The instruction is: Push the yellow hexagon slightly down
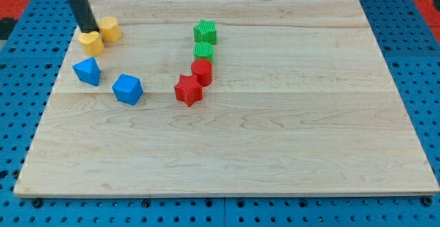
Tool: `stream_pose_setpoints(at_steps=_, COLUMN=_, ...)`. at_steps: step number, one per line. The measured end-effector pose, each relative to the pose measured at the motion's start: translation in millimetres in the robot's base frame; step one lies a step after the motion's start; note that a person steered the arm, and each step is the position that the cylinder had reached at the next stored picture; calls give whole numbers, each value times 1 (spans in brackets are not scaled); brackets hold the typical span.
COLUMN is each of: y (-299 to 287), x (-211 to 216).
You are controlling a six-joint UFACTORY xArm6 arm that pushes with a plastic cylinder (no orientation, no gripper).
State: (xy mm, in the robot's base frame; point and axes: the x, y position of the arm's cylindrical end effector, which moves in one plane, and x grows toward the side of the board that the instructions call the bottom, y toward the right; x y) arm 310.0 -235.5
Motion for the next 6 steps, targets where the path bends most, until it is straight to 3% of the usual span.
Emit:
stream_pose_setpoints(at_steps=2, y=0, x=24)
stream_pose_setpoints(at_steps=4, y=-46, x=-26)
stream_pose_setpoints(at_steps=5, y=-6, x=-67)
stream_pose_setpoints(at_steps=6, y=45, x=-69)
